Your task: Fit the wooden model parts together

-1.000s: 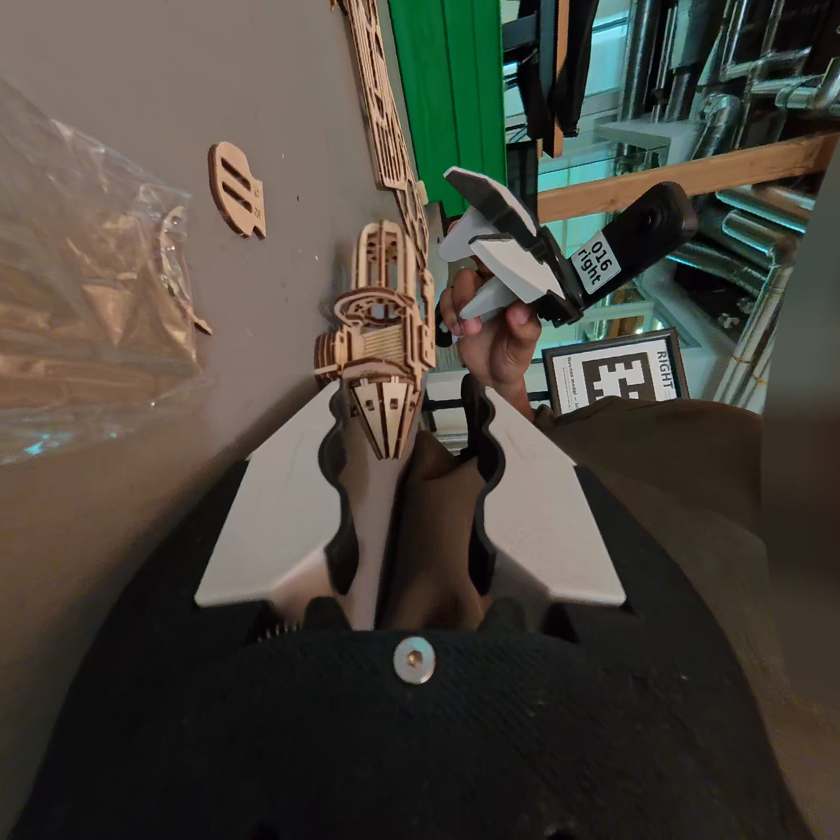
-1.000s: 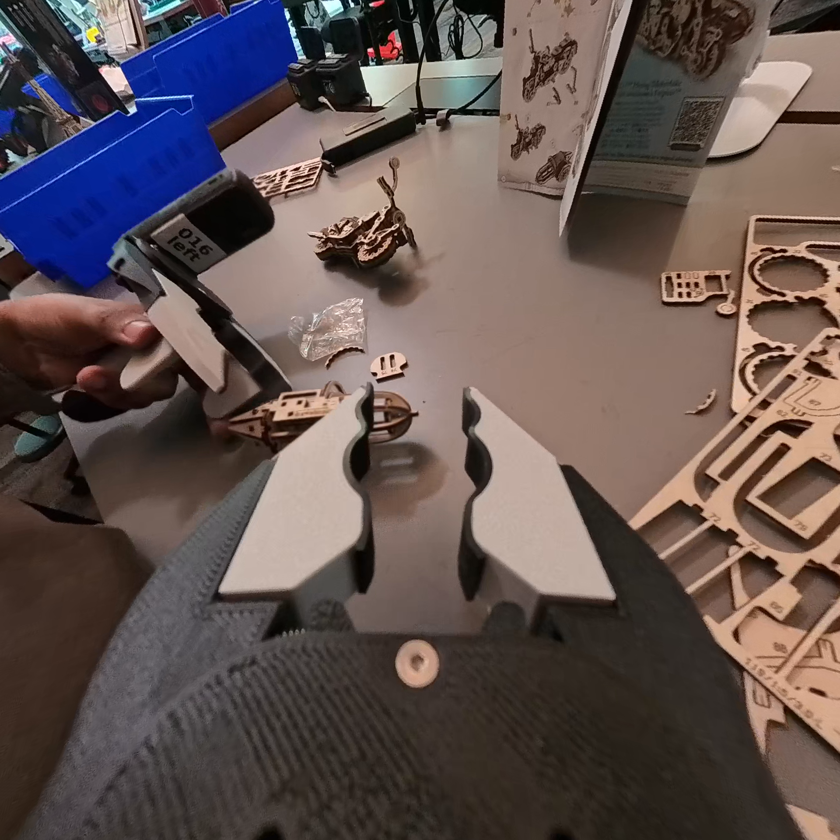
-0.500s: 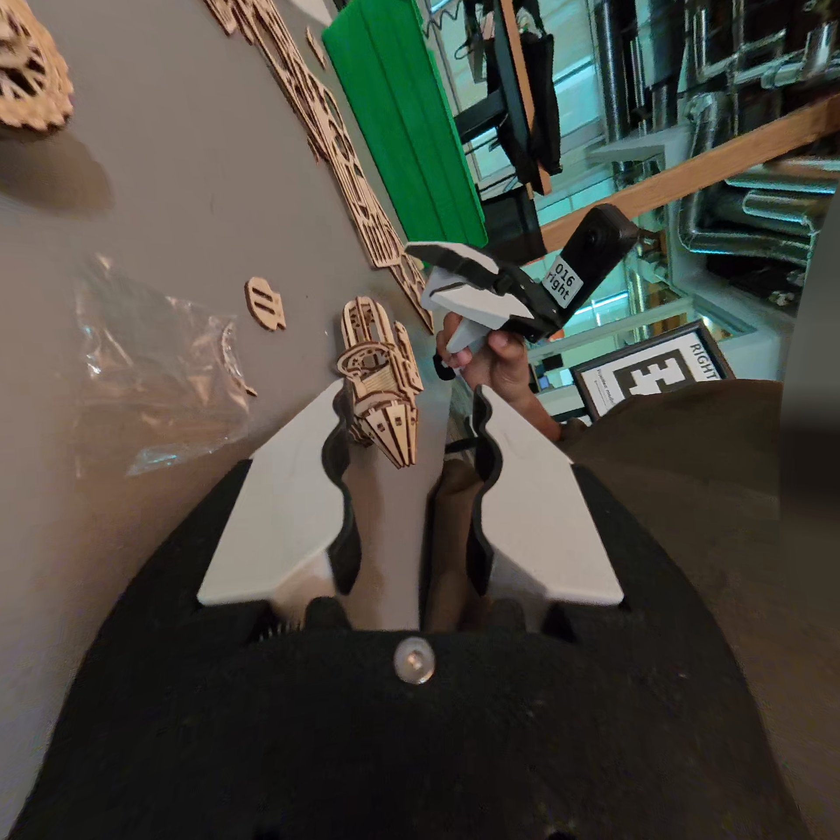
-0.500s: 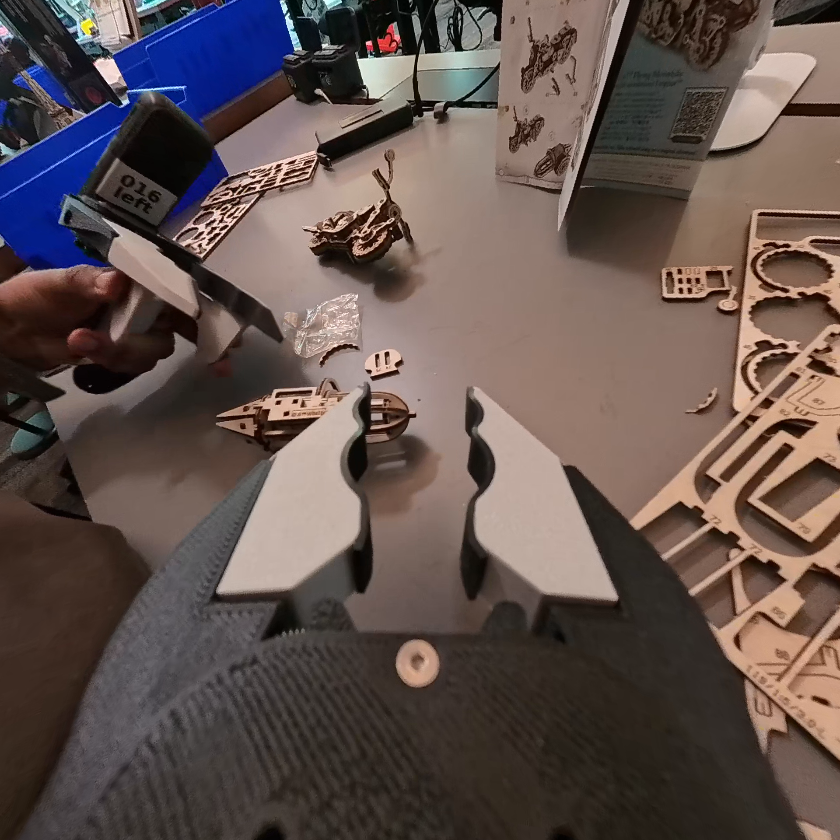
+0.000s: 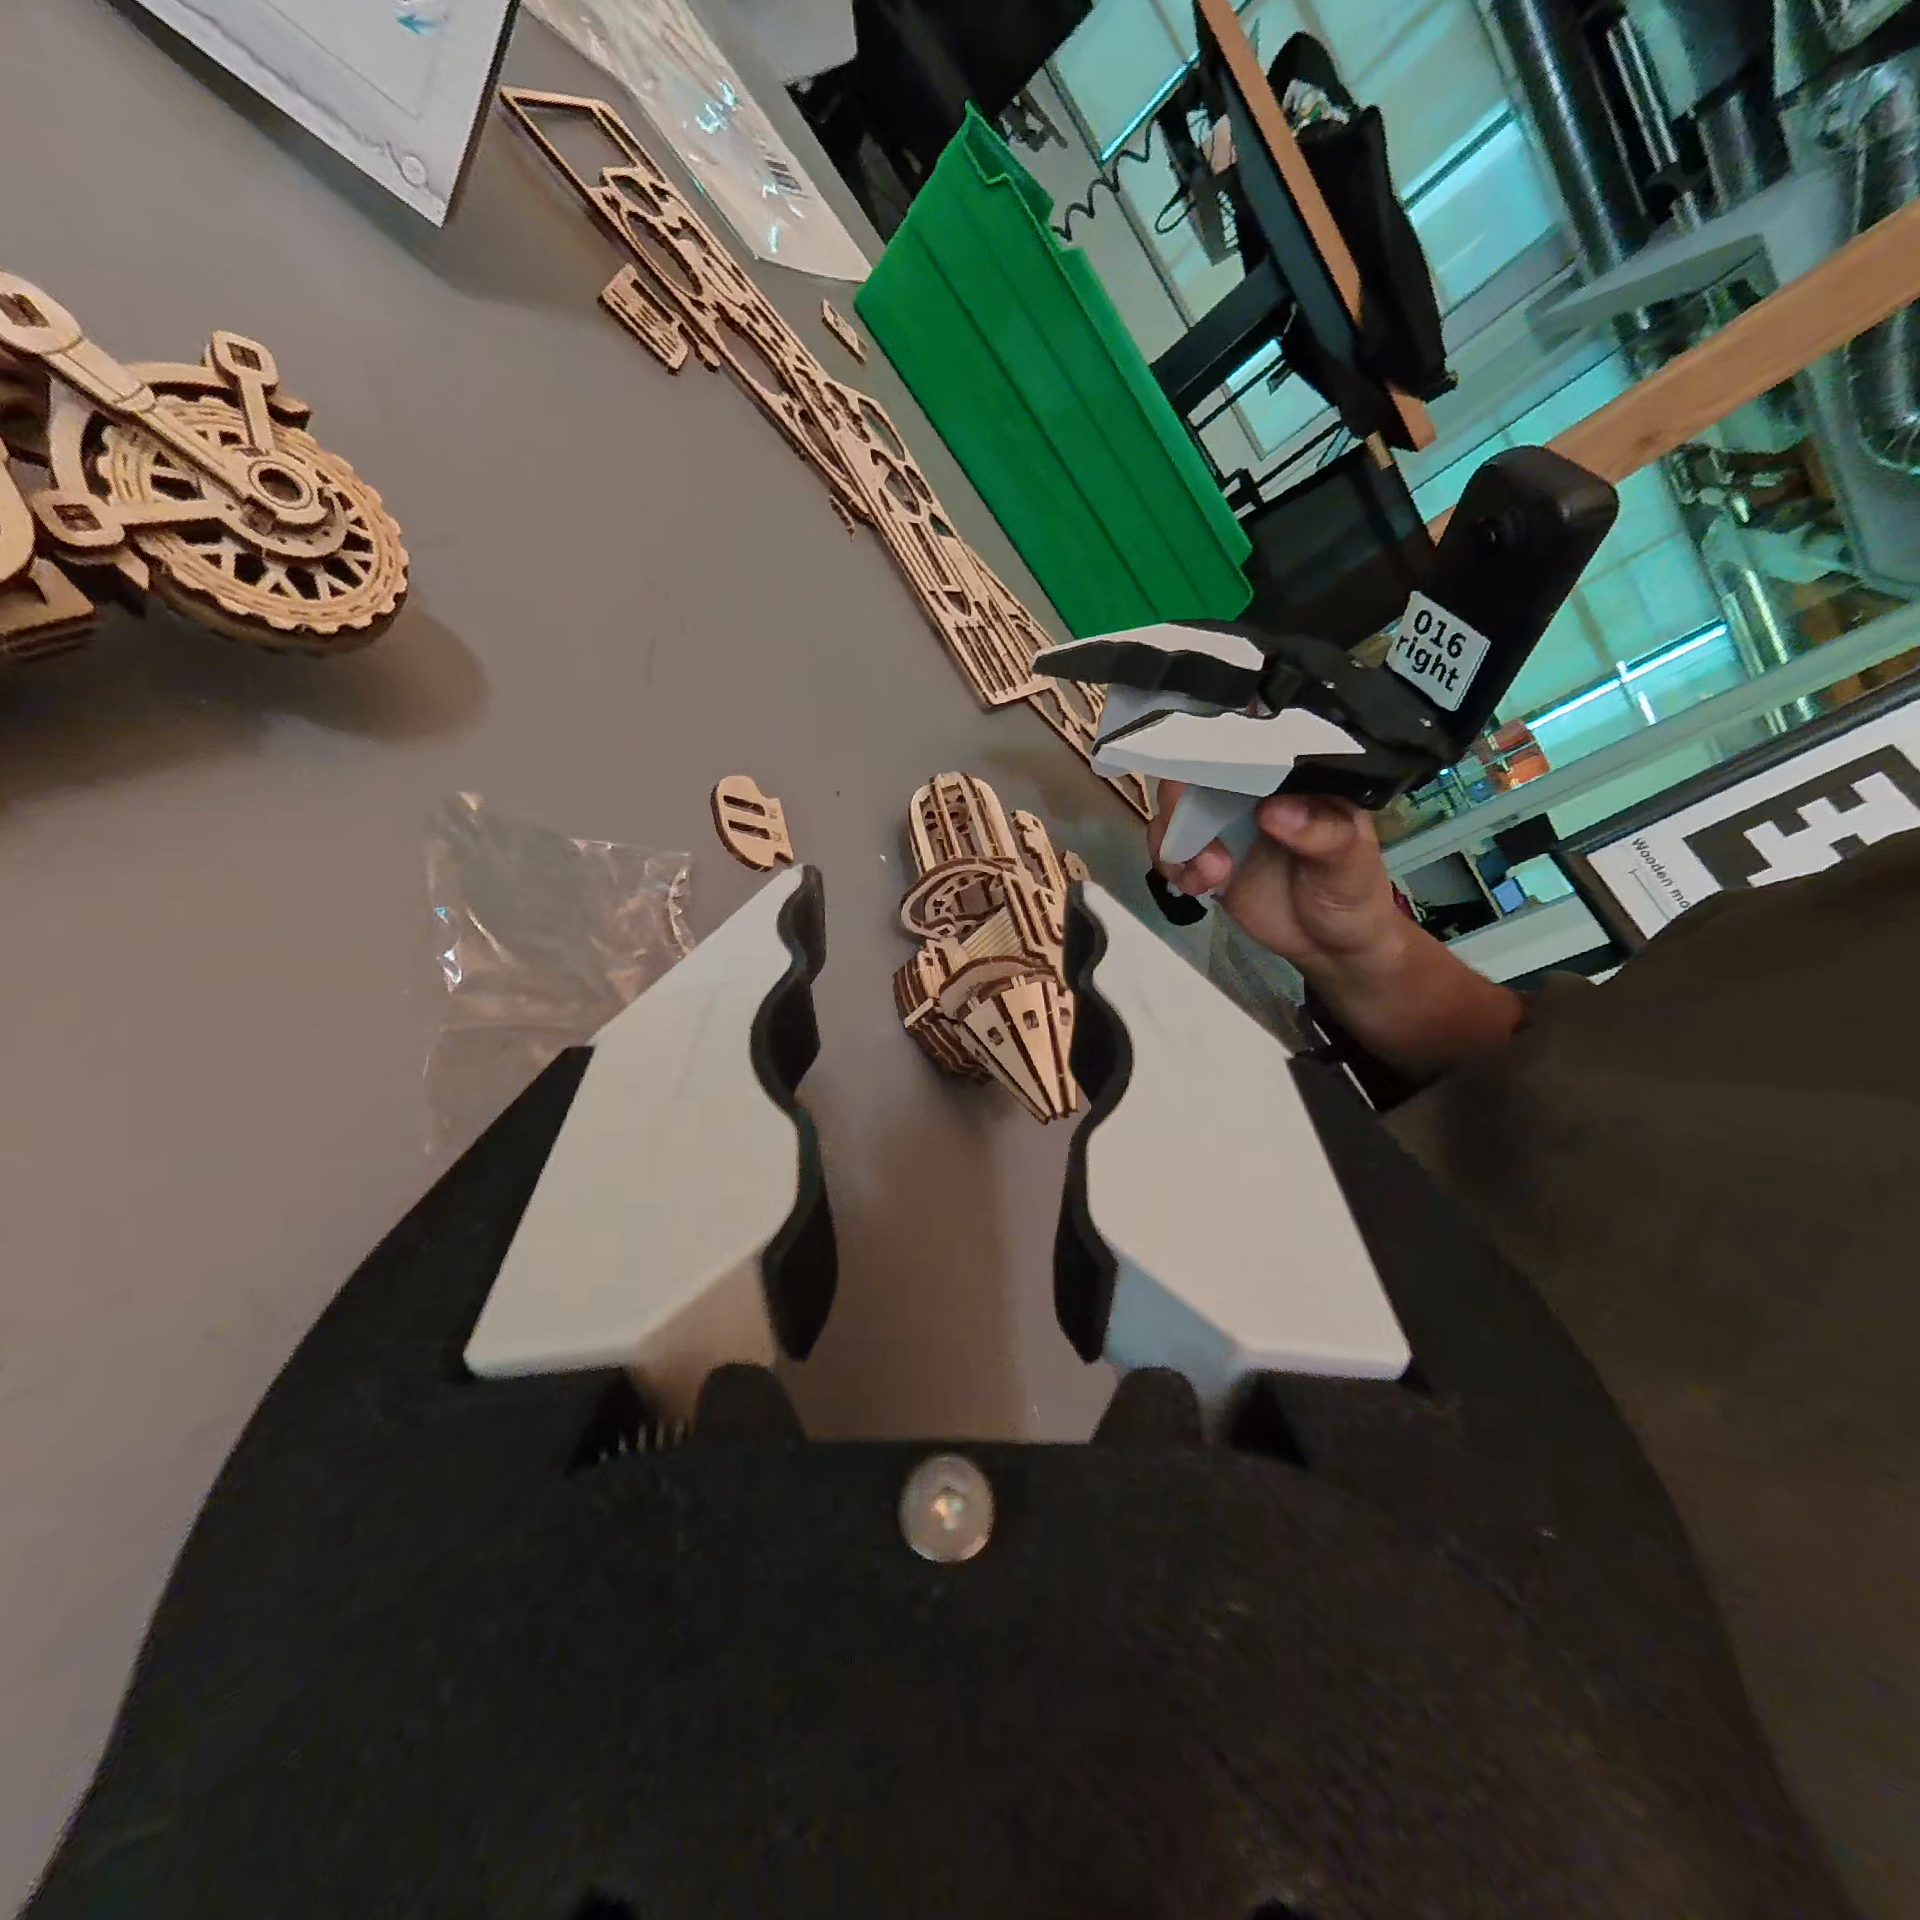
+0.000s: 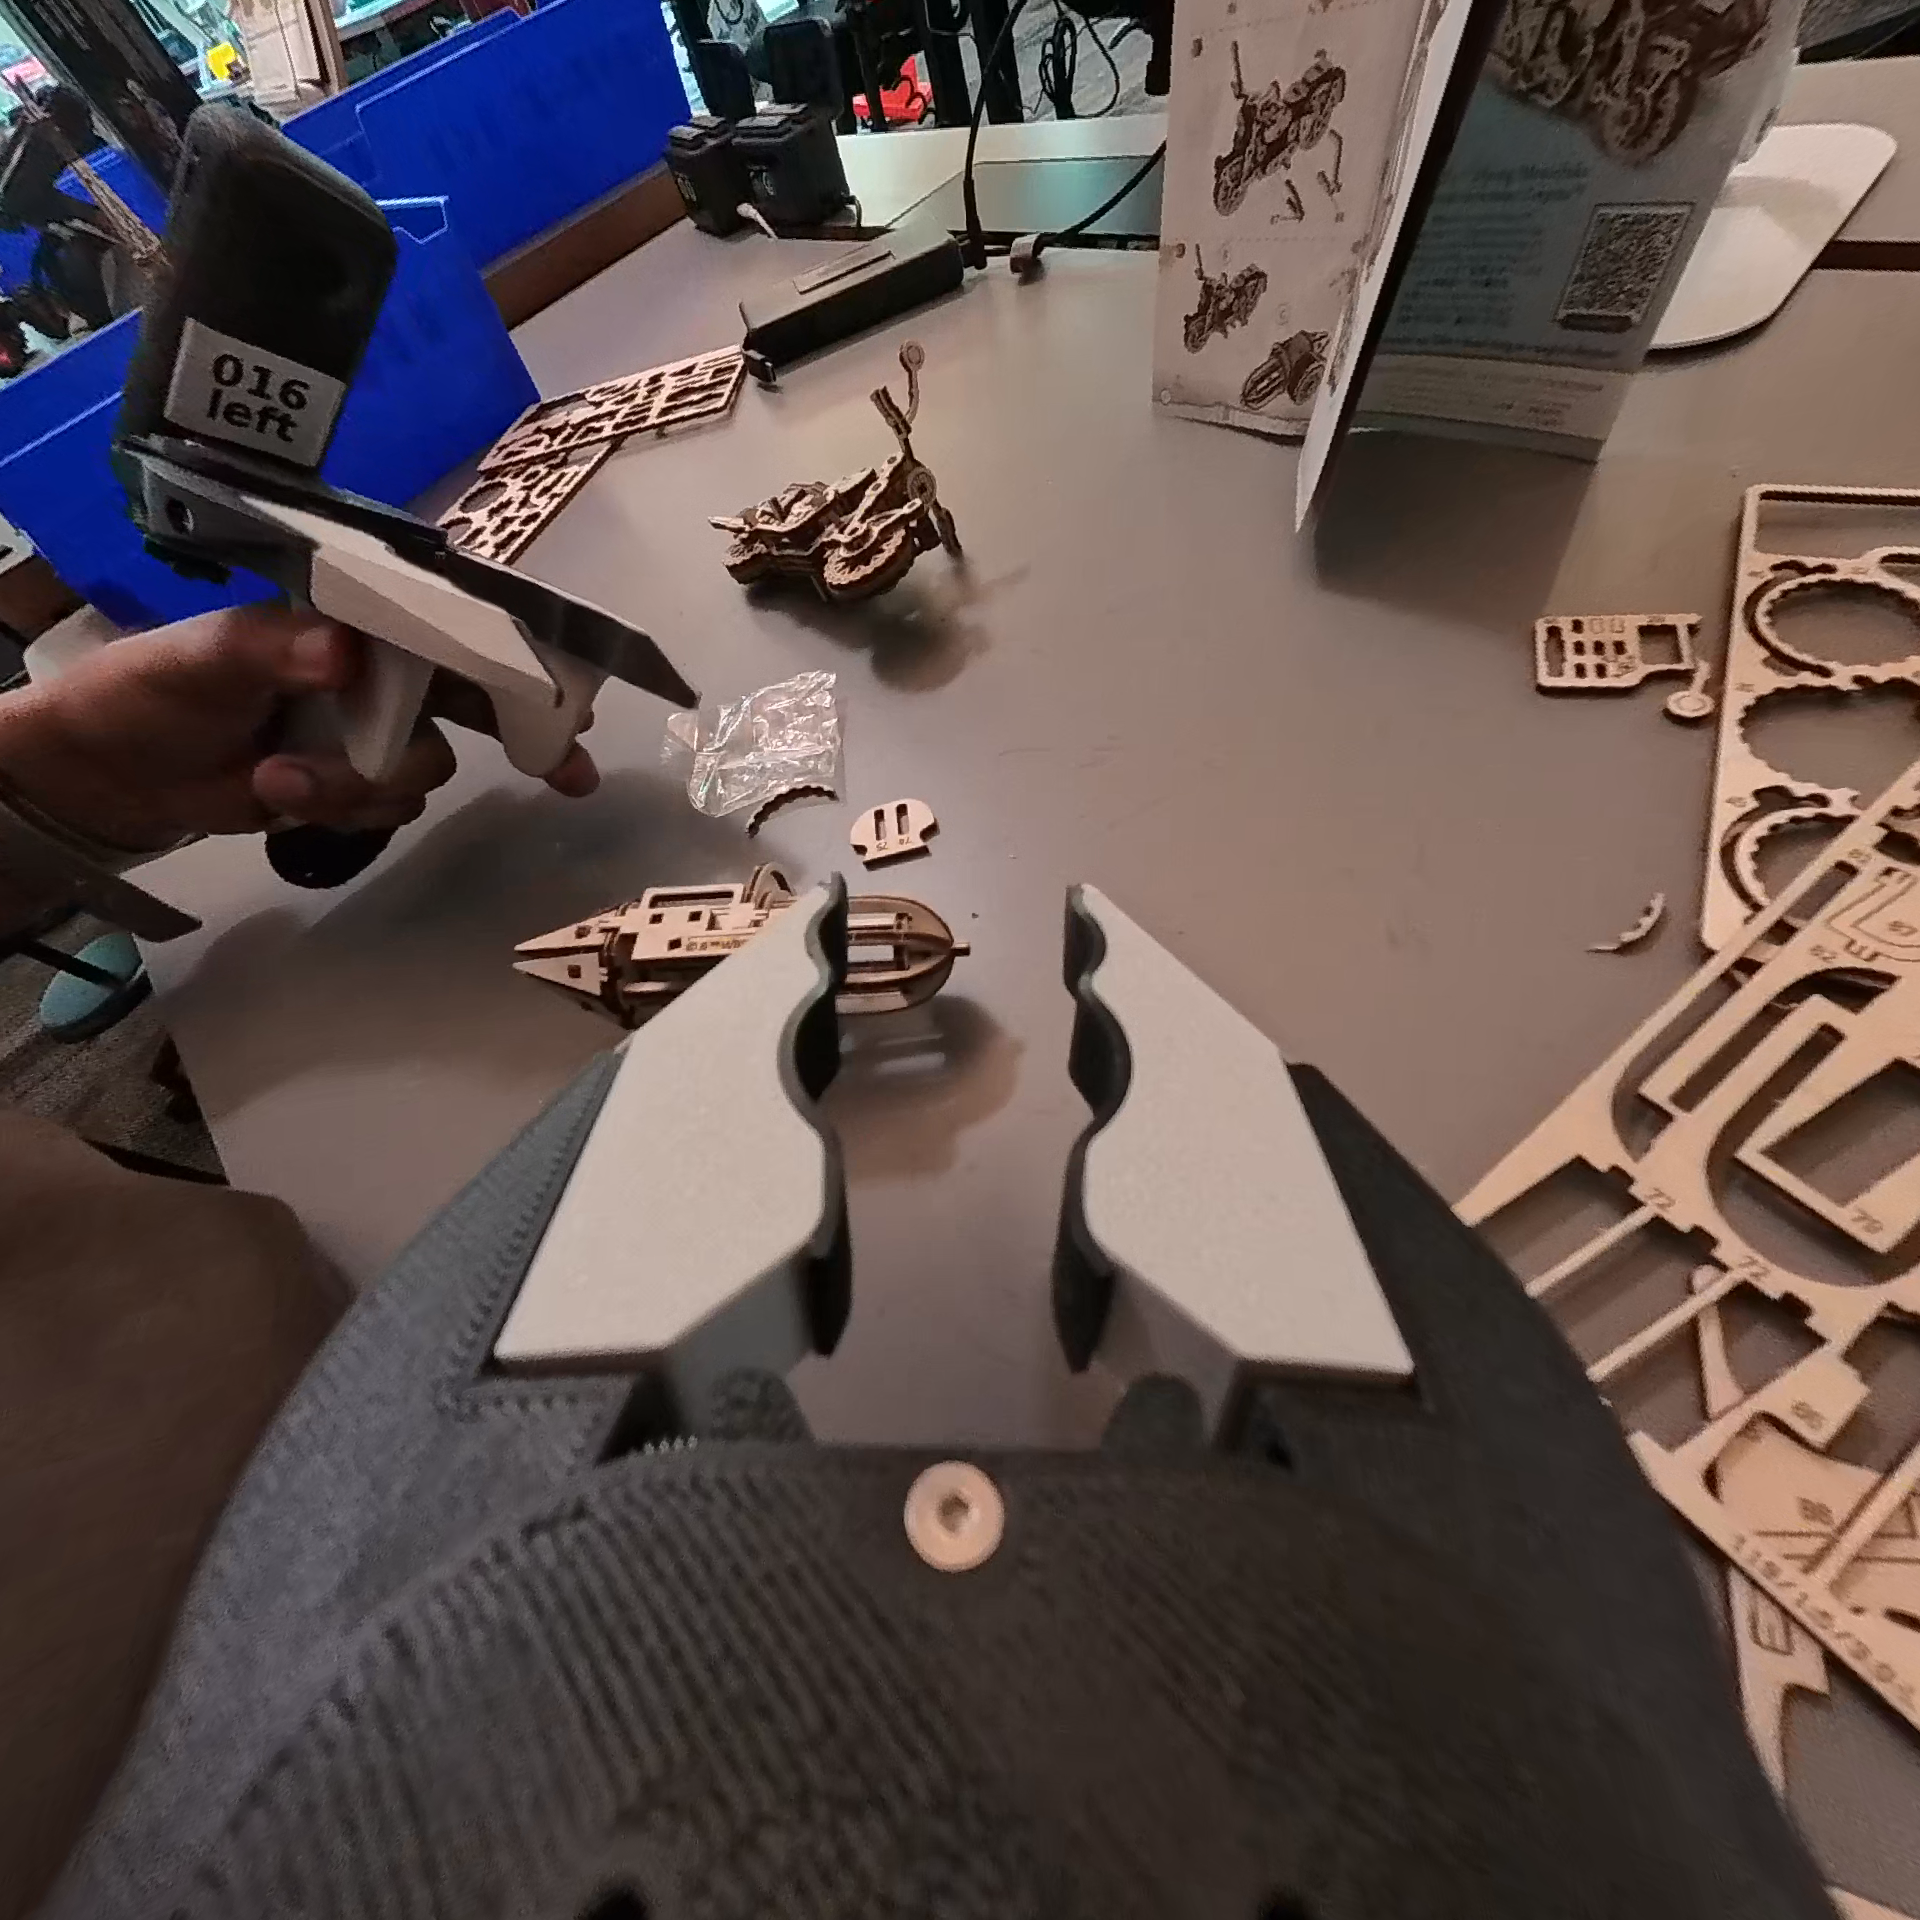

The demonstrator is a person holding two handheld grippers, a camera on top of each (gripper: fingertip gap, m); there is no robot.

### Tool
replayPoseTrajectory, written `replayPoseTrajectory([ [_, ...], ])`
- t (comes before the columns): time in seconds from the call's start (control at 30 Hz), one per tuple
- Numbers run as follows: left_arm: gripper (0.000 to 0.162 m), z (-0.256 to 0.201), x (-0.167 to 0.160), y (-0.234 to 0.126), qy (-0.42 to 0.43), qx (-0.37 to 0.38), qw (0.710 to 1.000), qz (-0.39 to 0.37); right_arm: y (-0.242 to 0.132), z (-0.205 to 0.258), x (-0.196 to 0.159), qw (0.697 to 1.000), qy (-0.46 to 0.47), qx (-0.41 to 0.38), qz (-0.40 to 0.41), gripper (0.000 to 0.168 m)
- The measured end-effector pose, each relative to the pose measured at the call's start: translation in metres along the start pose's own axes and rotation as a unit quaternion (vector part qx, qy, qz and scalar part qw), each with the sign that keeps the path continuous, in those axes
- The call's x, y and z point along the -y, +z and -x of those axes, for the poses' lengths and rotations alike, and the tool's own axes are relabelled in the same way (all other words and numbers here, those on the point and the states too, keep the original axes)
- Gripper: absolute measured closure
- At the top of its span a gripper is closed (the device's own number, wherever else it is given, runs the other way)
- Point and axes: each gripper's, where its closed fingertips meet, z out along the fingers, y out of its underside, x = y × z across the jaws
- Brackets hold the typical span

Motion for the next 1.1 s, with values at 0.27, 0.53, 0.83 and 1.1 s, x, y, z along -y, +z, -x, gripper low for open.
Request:
replayPoseTrajectory([
  [0.27, 0.118, 0.0043, 0.0014, -0.001, 0.01, 0.012, 1.0, -0.006, 0.001, 0.0015, -0.0006, 1.0, 0.0, 0.002, 0.001, 0.128],
  [0.53, 0.119, 0.0054, 0.0012, -0.0002, 0.01, 0.012, 1.0, -0.008, 0.0005, 0.0034, -0.0001, 1.0, 0.0, 0.005, 0.0, 0.128],
  [0.83, 0.12, 0.0062, 0.0003, 0.0007, 0.012, 0.013, 1.0, -0.007, 0.0006, 0.0053, -0.0002, 1.0, 0.002, 0.009, 0.0, 0.128],
  [1.1, 0.119, 0.0039, 0.0026, -0.0001, 0.014, 0.007, 1.0, -0.014, 0.0014, 0.0055, -0.0014, 1.0, 0.005, 0.01, 0.003, 0.128],
])
